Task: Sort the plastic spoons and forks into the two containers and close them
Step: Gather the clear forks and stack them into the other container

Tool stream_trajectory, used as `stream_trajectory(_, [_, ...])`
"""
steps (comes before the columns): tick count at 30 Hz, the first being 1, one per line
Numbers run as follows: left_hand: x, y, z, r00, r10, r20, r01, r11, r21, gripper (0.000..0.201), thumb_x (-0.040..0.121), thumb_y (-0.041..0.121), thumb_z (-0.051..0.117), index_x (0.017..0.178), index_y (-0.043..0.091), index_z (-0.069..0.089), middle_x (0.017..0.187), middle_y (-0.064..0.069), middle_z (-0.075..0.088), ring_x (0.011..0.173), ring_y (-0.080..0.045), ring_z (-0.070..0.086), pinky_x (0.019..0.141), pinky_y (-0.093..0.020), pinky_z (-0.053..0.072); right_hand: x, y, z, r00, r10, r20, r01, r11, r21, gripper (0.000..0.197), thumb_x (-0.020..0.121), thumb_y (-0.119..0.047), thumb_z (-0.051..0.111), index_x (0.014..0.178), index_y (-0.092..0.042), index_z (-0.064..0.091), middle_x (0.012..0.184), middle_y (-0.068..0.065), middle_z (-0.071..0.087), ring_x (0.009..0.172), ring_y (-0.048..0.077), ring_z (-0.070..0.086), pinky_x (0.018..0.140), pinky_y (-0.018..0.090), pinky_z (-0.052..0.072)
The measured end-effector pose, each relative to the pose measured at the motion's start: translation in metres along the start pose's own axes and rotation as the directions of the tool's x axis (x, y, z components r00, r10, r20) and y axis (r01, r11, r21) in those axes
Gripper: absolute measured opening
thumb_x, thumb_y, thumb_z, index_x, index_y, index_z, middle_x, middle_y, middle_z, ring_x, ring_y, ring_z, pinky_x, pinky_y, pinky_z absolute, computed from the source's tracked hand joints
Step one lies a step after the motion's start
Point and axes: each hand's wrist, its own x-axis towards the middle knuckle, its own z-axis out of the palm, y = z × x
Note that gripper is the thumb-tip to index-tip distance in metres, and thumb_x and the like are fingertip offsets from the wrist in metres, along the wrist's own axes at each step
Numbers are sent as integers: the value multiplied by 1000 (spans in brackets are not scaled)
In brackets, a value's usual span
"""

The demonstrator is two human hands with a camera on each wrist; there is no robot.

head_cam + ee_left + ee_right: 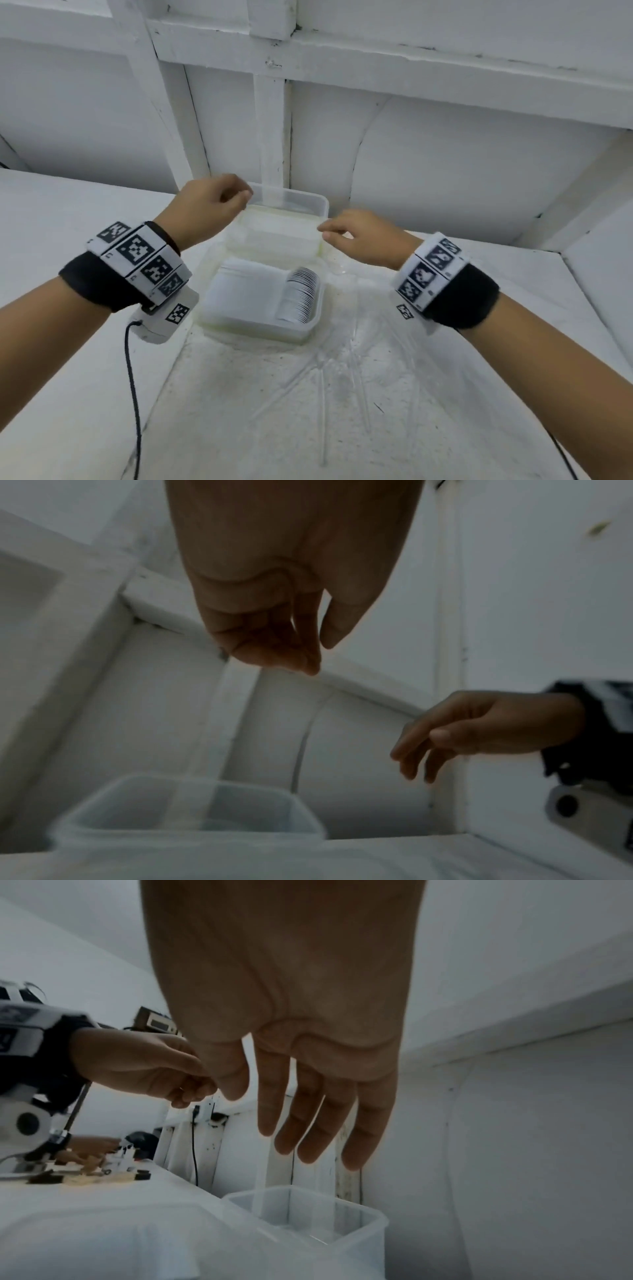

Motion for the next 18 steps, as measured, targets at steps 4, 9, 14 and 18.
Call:
stream_trajectory(4, [-56, 44, 26, 987, 99, 124, -74, 978, -196, 13, 93, 19, 53, 83, 18, 62, 69, 7, 63, 59, -3, 57, 57, -7, 41, -78, 12, 14, 999, 34, 9, -35, 999, 30, 32, 97, -26, 45, 124, -16, 60, 115, 4, 63, 104, 15, 56, 84, 15, 32])
stream_trajectory(9, [-108, 51, 101, 908, 103, 406, -115, 993, 3, 13, 93, 20, 52, 92, 14, 64, 85, 2, 65, 76, -10, 58, 71, -19, 39, -148, 27, 54, 982, 173, 74, -181, 976, 119, 33, 98, -30, 44, 126, -19, 58, 116, -2, 63, 93, 4, 54, 81, 14, 37])
stream_trajectory(14, [-132, 38, 144, 814, -93, 573, -145, 923, 356, 33, 98, 21, 38, 124, 3, 48, 123, -14, 49, 110, -30, 52, 91, -33, 42, -183, 32, 87, 955, 273, 118, -292, 938, 186, 33, 98, -30, 43, 126, -20, 57, 120, -3, 62, 103, 8, 57, 88, 18, 40])
stream_trajectory(18, [-130, 35, 152, 843, -126, 524, -141, 887, 440, 25, 97, 11, 37, 115, 0, 49, 116, -17, 49, 99, -32, 56, 81, -35, 44, -188, 30, 98, 947, 305, 100, -320, 920, 226, 32, 98, -30, 44, 125, -21, 58, 120, -2, 62, 103, 9, 57, 92, 23, 43])
